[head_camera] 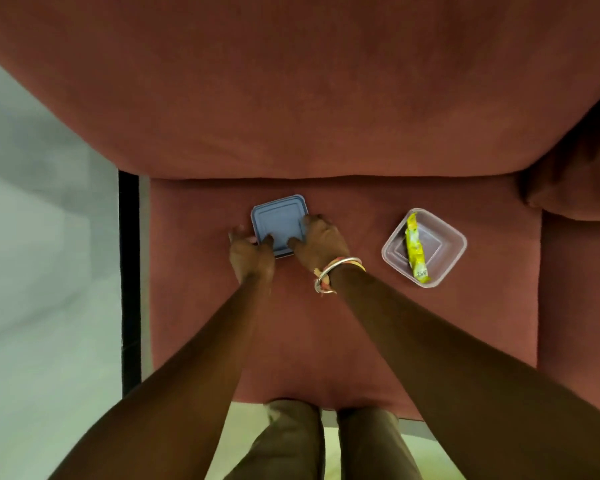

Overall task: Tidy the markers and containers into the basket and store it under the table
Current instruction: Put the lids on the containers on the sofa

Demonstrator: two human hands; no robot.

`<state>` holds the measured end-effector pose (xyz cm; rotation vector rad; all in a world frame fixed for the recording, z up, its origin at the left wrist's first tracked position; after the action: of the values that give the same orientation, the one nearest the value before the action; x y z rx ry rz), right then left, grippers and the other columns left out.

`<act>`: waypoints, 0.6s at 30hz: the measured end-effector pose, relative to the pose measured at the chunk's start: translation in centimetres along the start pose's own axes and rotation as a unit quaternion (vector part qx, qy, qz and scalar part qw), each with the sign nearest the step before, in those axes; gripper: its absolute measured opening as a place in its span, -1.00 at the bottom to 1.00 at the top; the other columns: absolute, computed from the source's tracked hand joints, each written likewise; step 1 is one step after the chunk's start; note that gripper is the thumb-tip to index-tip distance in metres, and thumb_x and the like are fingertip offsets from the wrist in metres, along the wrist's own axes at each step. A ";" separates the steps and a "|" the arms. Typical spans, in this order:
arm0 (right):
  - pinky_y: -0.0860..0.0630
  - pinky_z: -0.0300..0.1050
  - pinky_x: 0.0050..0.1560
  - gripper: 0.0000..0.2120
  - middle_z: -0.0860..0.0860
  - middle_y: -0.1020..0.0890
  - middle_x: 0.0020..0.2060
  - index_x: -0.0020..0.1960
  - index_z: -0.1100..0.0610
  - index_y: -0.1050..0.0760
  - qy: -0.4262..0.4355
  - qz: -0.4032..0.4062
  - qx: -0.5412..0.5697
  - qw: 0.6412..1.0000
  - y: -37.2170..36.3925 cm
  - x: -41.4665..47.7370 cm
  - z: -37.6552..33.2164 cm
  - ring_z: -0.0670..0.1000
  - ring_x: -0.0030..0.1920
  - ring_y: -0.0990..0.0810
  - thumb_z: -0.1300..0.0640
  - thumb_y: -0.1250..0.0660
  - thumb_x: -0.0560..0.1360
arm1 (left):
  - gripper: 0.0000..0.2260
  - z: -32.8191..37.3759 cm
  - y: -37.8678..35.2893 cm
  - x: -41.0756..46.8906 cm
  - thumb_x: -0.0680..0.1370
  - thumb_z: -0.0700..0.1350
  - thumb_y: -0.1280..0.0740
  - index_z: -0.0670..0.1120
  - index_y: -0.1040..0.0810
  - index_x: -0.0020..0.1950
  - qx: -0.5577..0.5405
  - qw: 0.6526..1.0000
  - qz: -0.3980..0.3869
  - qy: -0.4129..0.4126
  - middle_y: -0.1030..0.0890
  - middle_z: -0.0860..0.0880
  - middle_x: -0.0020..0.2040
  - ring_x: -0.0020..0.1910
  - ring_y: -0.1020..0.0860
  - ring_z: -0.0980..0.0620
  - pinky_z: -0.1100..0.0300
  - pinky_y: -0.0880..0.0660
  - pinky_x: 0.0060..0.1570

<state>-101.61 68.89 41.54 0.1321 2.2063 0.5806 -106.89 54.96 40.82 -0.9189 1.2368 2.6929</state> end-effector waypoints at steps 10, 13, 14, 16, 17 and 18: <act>-0.65 0.12 0.00 -0.22 0.07 -0.72 -0.13 0.01 0.13 -0.64 -0.099 0.058 0.362 0.925 1.0 -2.2 2.0 0.08 -0.10 -0.71 -0.55 -0.30 0.25 | -0.61 4.8 -2.1 -7.2 0.69 -0.01 -0.14 -0.25 -0.64 0.00 -0.213 0.953 -0.168 -0.135 -0.69 -0.19 -0.13 -0.18 -0.66 -0.01 0.17 -0.58 -0.23; -0.64 0.21 -0.13 -0.42 0.15 -0.69 -0.14 -0.02 0.17 -0.58 -0.084 0.161 0.318 0.931 3.8 -3.0 4.9 0.19 -0.11 -0.69 -0.35 -0.28 0.37 | -0.67 5.7 -4.3 -8.6 0.67 -0.02 -0.19 -0.22 -0.63 0.08 -0.180 0.954 -0.160 -0.180 -0.69 -0.13 -0.09 -0.16 -0.65 0.05 0.10 -0.59 -0.21; -0.63 0.23 -0.18 -0.49 0.13 -0.67 -0.13 0.00 0.13 -0.54 -0.066 0.178 0.305 0.933 4.9 -3.4 6.2 0.21 -0.10 -0.67 -0.30 -0.28 0.39 | -0.69 5.9 -5.0 -8.9 0.65 0.03 -0.21 -0.16 -0.62 0.12 -0.145 0.959 -0.141 -0.198 -0.69 -0.08 -0.05 -0.12 -0.66 0.05 0.06 -0.60 -0.15; -0.63 0.23 -0.24 -0.64 0.07 -0.63 -0.14 0.06 0.06 -0.48 -0.030 0.181 0.264 0.947 7.2 -4.3 8.5 0.18 -0.13 -0.65 -0.20 -0.32 0.44 | -0.68 6.3 -6.1 -9.3 0.61 0.07 -0.29 -0.09 -0.56 0.26 -0.100 0.972 -0.097 -0.191 -0.65 -0.04 0.08 -0.06 -0.61 0.10 0.18 -0.58 -0.02; -0.62 0.21 -0.22 -0.69 0.04 -0.62 -0.14 0.08 0.04 -0.48 -0.020 0.175 0.240 0.955 8.4 -4.7 9.8 0.16 -0.14 -0.64 -0.14 -0.35 0.46 | -0.63 6.5 -6.8 -9.7 0.59 0.05 -0.33 -0.09 -0.51 0.34 -0.100 0.976 -0.098 -0.167 -0.61 -0.03 0.13 -0.08 -0.58 0.16 0.31 -0.54 -0.03; -0.62 0.18 -0.17 -0.72 0.02 -0.62 -0.14 0.09 0.04 -0.49 -0.013 0.160 0.229 0.960 9.4 -5.0 10.9 0.12 -0.15 -0.64 -0.07 -0.39 0.48 | -0.56 6.7 -7.5 -9.9 0.58 0.04 -0.36 -0.09 -0.45 0.41 -0.100 0.977 -0.117 -0.146 -0.58 -0.01 0.17 -0.10 -0.55 0.23 0.39 -0.49 -0.05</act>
<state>-91.09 79.78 43.35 0.7450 2.2739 0.2219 -100.04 66.74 44.35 -0.6064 0.7625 2.6697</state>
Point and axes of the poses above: each hand's wrist, its own x-axis towards the middle knuckle, its own y-axis out of the back of the hand, z = x × y, the point moved 4 cm from there along x, towards the middle knuckle
